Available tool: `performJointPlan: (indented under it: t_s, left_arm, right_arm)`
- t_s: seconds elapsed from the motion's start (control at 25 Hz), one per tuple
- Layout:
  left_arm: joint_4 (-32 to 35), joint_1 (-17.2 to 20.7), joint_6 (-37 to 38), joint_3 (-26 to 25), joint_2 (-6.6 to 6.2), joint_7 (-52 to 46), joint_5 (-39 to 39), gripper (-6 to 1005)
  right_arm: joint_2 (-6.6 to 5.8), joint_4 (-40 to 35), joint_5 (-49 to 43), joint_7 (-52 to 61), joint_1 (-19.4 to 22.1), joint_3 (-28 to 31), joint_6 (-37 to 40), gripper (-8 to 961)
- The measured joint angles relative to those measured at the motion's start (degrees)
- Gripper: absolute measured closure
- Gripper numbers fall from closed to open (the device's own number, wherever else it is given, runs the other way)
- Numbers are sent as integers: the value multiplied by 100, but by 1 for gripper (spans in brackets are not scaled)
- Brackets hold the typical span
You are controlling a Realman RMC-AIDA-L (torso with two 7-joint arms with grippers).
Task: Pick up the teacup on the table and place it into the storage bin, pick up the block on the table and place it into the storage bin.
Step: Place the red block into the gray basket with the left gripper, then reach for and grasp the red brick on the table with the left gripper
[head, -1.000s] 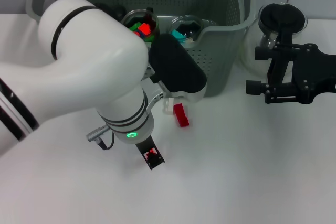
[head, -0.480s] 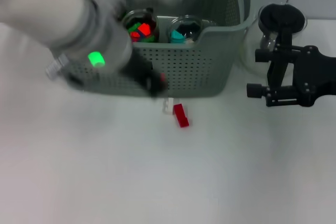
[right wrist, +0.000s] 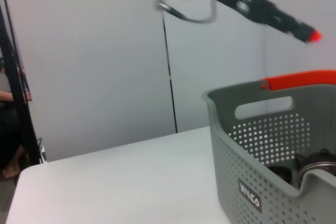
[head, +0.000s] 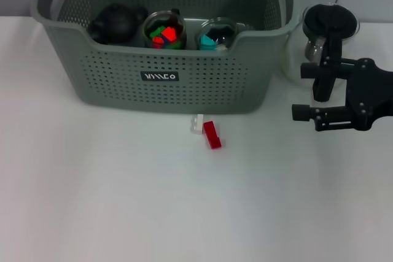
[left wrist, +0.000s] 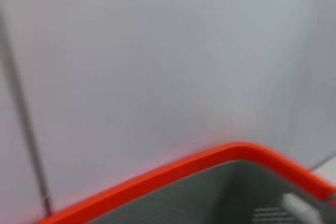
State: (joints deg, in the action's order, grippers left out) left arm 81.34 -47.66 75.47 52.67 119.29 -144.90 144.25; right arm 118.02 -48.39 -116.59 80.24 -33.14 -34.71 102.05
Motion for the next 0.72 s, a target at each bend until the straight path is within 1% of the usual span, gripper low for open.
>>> performJointPlan:
  t_s: [0.08,0.12,0.16,0.24,0.36,0.56,0.68,0.72]
  left_arm:
    - [-1026,-277,-467,-41,-277,8,-5,783]
    - [-1236,-339,-549,-44,-328,10,-5,781]
    - [-1619,-457,-722,-42,-414,17,-7,778]
    - [-2081,-577,-985,-23,-465,45,12,773]
    - [-2244,-611,-1144,-1,-403,179,53,766]
    - [-2018,-550,-1018,196,-324,192,102,753]
    - [-1607,-447,-787,210,-235,182,107,572]
    - [-1151,-325,-466,209,-137,198,72,511]
  right_arm:
    - [1,1,-2,2,0,-1,38,25]
    - [1,2,-3,8,0,0,46,25]
    - [1,2,-4,18,1,-2,51,25]
    - [1,3,-9,33,1,-6,57,25]
    - [1,5,-12,43,1,-8,83,25]
    - [1,2,-13,56,1,-9,96,25]
    - [-1,-7,-13,51,-2,-9,98,25]
    - [-6,-10,-14,46,-4,-10,96,25]
